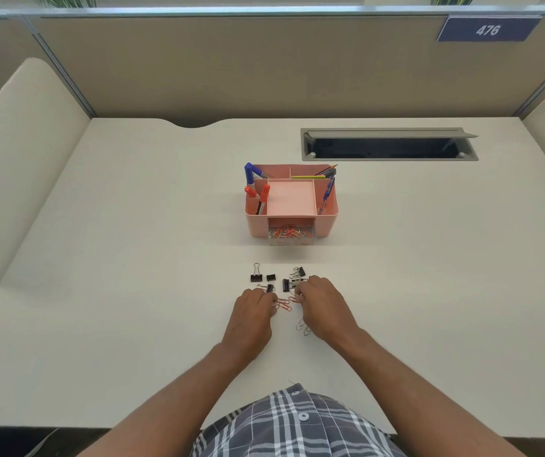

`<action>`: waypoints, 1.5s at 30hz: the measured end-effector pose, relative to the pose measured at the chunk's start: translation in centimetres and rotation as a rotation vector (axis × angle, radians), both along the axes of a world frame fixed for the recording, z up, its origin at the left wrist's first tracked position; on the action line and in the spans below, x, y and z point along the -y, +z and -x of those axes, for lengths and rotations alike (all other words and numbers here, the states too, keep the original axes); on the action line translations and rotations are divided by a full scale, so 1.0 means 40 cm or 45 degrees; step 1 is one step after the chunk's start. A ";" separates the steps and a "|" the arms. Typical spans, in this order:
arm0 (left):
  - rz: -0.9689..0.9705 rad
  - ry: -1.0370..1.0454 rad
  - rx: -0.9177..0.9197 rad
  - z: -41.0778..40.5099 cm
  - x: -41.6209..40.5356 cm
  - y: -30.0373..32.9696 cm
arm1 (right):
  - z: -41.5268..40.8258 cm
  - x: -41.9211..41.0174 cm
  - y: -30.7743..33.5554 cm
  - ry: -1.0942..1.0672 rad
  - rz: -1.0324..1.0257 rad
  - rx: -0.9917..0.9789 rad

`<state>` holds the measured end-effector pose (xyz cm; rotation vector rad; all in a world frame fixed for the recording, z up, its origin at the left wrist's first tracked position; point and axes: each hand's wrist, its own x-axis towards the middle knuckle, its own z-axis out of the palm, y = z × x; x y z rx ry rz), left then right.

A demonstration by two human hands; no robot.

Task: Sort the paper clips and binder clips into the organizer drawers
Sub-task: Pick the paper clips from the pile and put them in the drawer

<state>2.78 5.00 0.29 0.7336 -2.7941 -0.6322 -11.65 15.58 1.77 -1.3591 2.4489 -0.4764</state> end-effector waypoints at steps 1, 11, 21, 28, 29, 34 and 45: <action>0.014 0.018 0.016 0.000 0.000 -0.001 | -0.001 -0.001 -0.001 0.000 0.007 0.000; 0.120 0.037 0.221 0.021 -0.003 -0.002 | -0.007 0.001 0.003 -0.022 0.037 0.028; 0.219 -0.020 0.101 0.006 -0.018 -0.004 | 0.005 -0.002 0.016 -0.107 0.090 0.108; -0.050 0.027 -0.237 0.018 0.013 0.023 | 0.038 0.015 0.065 -0.144 0.158 0.213; -0.092 0.053 -0.293 0.031 0.025 0.042 | 0.048 0.025 0.081 -0.148 0.186 0.210; -0.169 0.140 -0.414 0.139 0.105 0.147 | 0.106 0.093 0.168 -0.143 0.417 0.139; 0.095 -0.009 -0.376 0.232 0.174 0.197 | 0.160 0.201 0.220 -0.025 0.172 -0.069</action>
